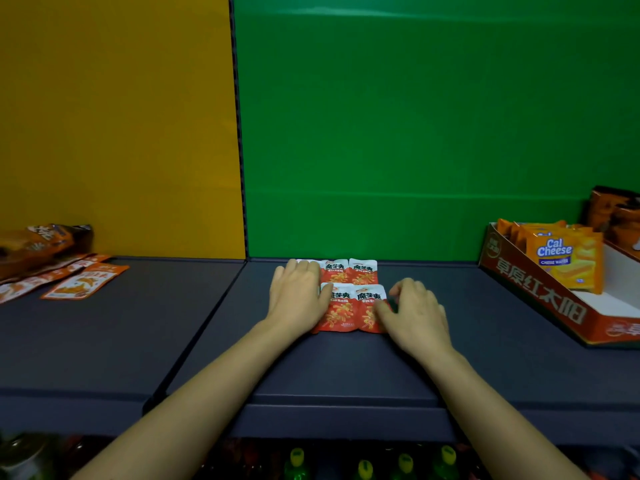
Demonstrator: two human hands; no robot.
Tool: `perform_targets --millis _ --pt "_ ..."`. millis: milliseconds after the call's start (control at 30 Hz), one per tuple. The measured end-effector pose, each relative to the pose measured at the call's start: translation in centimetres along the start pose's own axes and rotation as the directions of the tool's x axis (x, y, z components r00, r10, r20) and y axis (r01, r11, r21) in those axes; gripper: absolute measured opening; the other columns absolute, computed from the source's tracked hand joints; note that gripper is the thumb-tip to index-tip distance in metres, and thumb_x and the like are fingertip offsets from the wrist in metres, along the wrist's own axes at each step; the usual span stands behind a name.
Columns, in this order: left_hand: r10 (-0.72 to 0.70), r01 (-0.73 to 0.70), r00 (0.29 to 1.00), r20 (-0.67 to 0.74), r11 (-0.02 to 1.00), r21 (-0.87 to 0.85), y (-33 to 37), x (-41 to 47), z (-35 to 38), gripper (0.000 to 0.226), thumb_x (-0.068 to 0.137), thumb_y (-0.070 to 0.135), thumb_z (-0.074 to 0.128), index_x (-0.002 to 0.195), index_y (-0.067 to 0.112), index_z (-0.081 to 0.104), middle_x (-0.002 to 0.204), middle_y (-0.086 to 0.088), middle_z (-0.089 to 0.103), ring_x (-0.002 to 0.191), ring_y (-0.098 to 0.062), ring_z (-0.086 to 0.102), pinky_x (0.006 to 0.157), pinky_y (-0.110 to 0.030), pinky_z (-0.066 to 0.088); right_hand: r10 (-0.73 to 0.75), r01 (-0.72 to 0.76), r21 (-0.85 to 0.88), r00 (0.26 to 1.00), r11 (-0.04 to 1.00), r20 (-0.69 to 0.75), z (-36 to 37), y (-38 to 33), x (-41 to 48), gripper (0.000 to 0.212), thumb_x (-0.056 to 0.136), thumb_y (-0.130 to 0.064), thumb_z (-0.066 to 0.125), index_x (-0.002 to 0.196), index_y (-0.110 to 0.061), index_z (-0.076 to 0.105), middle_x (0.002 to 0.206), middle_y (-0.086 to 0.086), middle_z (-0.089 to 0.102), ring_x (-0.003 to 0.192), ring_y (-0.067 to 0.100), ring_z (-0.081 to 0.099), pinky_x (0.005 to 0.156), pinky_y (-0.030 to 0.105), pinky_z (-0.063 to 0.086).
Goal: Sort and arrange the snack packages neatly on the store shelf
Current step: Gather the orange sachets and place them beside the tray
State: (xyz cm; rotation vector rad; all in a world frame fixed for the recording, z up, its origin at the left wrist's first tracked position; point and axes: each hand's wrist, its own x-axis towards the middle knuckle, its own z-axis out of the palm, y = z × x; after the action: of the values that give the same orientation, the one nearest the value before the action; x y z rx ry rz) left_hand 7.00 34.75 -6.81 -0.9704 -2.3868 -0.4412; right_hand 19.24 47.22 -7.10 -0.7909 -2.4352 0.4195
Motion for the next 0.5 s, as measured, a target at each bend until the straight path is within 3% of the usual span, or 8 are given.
perform_targets --millis 200,500 --pt "0.029 -0.029 0.998 -0.059 1.000 -0.008 -3.3 -1.7 -3.1 0.026 0.097 0.030 0.039 0.106 0.015 0.058 0.110 -0.001 0.061 0.106 -0.021 0.051 0.087 -0.031 0.034 -0.220 0.219 0.096 0.975 0.971 0.010 -0.9 -3.6 -0.1 0.023 0.091 -0.030 0.050 0.110 -0.021 0.058 0.113 -0.005 0.060 0.106 0.018 0.052 0.086 0.033 0.041" --pt "-0.152 0.152 0.986 -0.070 0.988 -0.009 -15.1 -7.3 -8.3 0.022 0.095 0.027 0.045 0.103 0.013 0.061 0.104 -0.005 0.065 0.103 -0.025 0.054 0.081 -0.035 0.039 -0.423 0.383 0.237 0.893 0.893 0.151 1.9 -13.8 -1.7 0.018 0.090 -0.025 0.052 0.103 -0.024 0.065 0.094 -0.008 0.065 0.088 0.013 0.059 0.081 0.030 0.046"
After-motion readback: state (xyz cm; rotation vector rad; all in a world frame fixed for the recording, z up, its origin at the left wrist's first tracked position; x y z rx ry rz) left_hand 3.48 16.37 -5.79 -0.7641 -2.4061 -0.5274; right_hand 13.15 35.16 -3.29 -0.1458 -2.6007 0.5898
